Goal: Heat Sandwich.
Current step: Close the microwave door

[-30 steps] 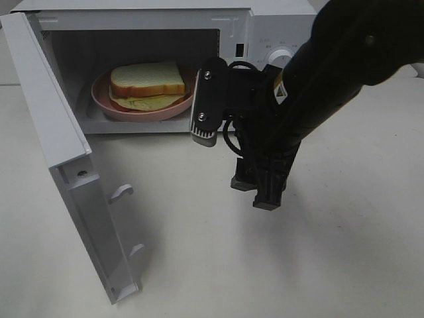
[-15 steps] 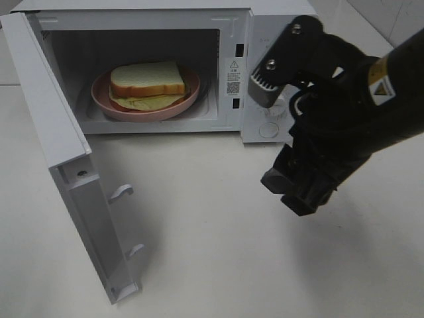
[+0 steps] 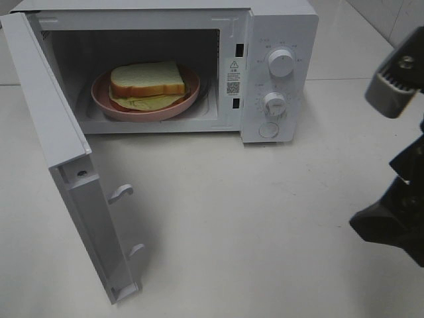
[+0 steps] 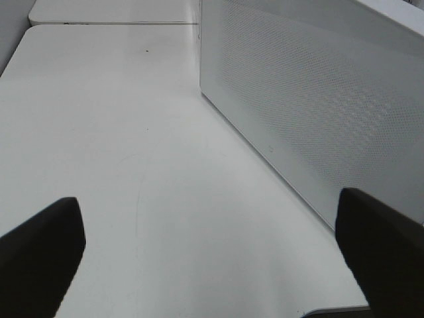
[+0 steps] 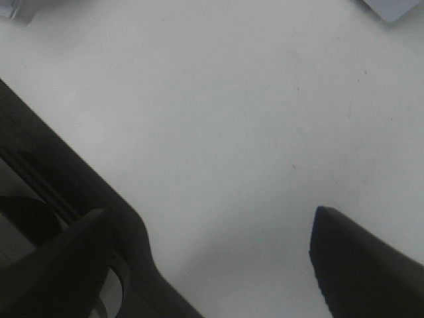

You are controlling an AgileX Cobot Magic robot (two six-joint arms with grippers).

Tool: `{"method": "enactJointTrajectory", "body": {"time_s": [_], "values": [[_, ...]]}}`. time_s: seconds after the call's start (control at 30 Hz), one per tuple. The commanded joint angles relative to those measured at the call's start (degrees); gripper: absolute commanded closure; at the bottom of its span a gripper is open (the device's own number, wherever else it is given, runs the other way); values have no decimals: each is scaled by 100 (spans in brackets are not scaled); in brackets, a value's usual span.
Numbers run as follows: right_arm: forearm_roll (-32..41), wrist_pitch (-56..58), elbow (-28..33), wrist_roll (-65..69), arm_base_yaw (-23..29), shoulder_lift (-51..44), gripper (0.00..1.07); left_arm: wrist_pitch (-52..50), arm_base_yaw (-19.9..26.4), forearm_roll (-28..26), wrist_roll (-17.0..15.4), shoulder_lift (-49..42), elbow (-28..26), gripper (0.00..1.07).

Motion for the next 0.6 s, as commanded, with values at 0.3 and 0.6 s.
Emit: {"method": "enactJointTrajectory", "body": {"time_s": [0.3, 0.6], "values": [[6, 1455, 17, 189, 17, -1140, 31, -40, 29, 6, 0, -143, 23, 10], [0, 2235, 57, 269, 17, -1868, 31, -40, 29, 6, 0, -143, 23, 10]]}}
